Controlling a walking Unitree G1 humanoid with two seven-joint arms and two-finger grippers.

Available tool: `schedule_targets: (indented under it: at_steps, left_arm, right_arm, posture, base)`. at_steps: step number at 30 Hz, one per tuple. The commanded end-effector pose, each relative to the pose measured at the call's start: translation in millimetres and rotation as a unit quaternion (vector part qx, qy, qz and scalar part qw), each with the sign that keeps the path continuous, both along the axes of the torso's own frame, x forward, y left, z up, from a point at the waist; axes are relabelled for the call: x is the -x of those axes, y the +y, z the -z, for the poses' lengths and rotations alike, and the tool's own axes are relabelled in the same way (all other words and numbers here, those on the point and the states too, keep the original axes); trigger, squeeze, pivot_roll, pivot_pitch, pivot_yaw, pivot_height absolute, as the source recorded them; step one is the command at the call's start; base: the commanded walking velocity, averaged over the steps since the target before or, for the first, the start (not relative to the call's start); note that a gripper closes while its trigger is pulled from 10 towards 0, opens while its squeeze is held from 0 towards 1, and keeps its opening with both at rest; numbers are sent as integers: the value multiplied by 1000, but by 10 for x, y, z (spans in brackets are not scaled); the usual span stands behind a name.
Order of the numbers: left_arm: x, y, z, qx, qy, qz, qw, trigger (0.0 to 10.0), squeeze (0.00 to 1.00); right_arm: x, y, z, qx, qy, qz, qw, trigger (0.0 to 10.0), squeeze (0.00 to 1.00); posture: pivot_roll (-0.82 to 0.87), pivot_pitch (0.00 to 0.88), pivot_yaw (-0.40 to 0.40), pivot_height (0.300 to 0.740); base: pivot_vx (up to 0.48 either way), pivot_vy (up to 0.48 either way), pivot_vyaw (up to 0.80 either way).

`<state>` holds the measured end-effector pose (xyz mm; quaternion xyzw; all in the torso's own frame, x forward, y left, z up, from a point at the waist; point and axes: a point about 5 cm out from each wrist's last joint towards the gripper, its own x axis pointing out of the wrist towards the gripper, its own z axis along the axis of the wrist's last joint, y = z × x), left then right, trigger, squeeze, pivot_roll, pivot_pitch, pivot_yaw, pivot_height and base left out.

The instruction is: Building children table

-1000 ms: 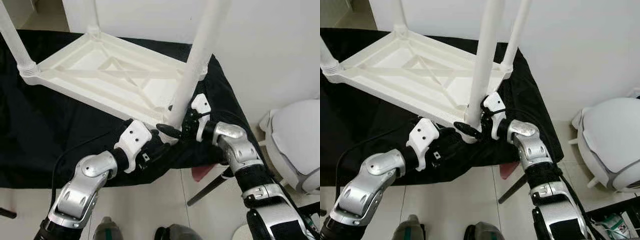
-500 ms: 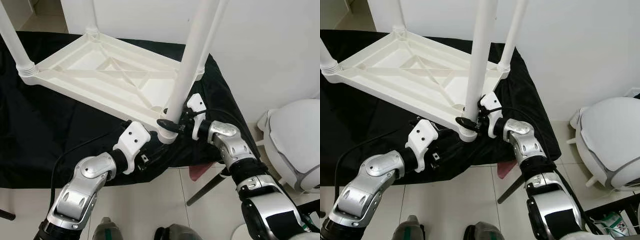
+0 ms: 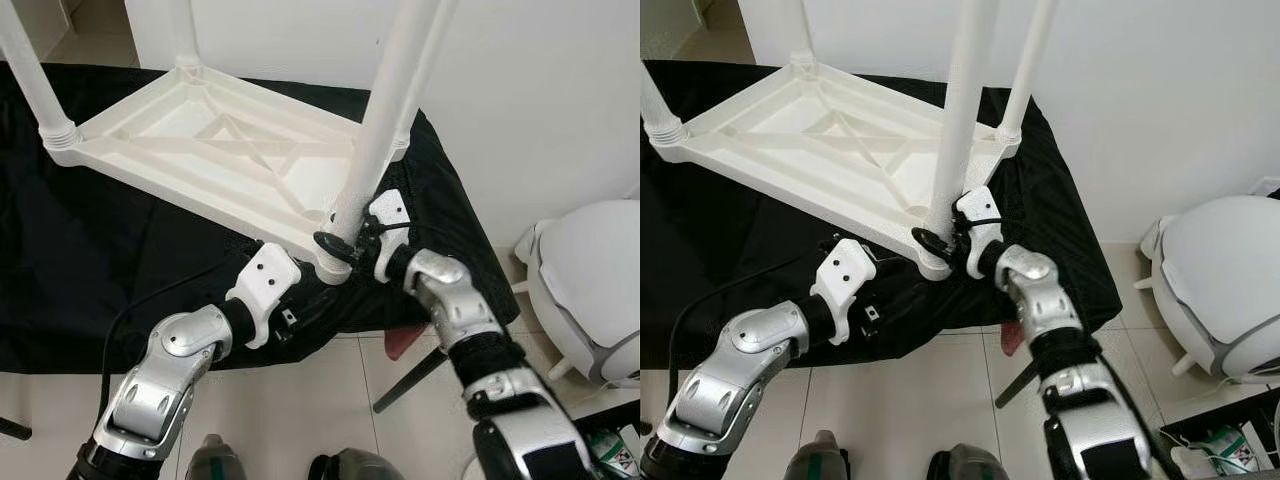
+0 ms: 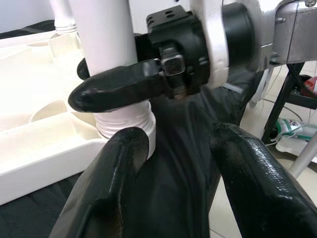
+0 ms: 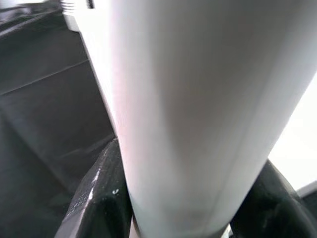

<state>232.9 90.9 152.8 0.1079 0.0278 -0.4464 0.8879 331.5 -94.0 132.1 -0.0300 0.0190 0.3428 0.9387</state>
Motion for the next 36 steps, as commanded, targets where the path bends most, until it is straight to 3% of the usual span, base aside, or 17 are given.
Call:
schedule_targets:
  at_steps: [1, 7, 10, 19, 20, 28, 30, 32, 34, 35, 36]
  left_arm:
    - [1, -27, 3, 0, -2, -4, 1000, 10000, 0]
    - [-1, -45, 11, 1, -3, 0, 1000, 10000, 0]
    - [-5, -48, 14, 1, -4, -1, 1000, 10000, 0]
    - [2, -61, 18, 2, -4, 1, 1000, 10000, 0]
    - [-4, -55, 17, 1, -5, 0, 1000, 10000, 0]
    - [-5, -46, 12, 0, -6, -1, 1000, 10000, 0]
    - [-4, -44, 13, -1, -6, -1, 1000, 10000, 0]
    - [-8, -37, 9, -1, -7, -2, 1000, 10000, 0]
    - [-8, -37, 9, -1, -7, -2, 1000, 10000, 0]
    - [-10, -38, 7, -1, -7, -2, 1000, 10000, 0]
    - [-12, -37, 4, -1, -7, -1, 1000, 10000, 0]
  right_arm:
    - [-50, -173, -23, 4, 0, 68, 998, 10000, 0]
    - [32, -106, -76, -18, -10, 208, 978, 10000, 0]
    - [60, -95, -78, -13, -15, 245, 969, 10000, 0]
    - [121, -51, -70, -21, 4, 261, 965, 10000, 0]
    - [127, -31, -74, -34, 6, 243, 969, 10000, 1000]
    - [138, -7, -127, -63, 8, 200, 978, 10000, 1000]
    - [115, -91, -145, -55, -1, 188, 981, 10000, 1000]
    - [79, -238, -150, -49, -6, 135, 990, 10000, 1000]
    - [79, -238, -150, -49, -6, 135, 990, 10000, 1000]
    - [76, -292, -148, -41, -13, 103, 994, 10000, 1000]
    - [83, -337, -106, -21, -11, 57, 998, 10000, 314]
  posture:
    - [45, 11, -96, 740]
    - [48, 0, -113, 740]
    - [48, 0, -113, 740]
    - [46, 0, -114, 740]
    - [51, 0, -114, 740]
    - [51, 0, -113, 740]
    - [51, 0, -113, 740]
    - [48, 0, -108, 740]
    - [48, 0, -108, 740]
    - [48, 0, -105, 740]
    - [46, 0, -99, 740]
  base:
    - [0, 0, 0]
    - [0, 0, 0]
    - [0, 0, 0]
    - [0, 0, 0]
    - [0, 0, 0]
    - [0, 0, 0]
    - [0, 0, 0]
    - [0, 0, 0]
    - [0, 0, 0]
    - [0, 0, 0]
    - [0, 0, 0]
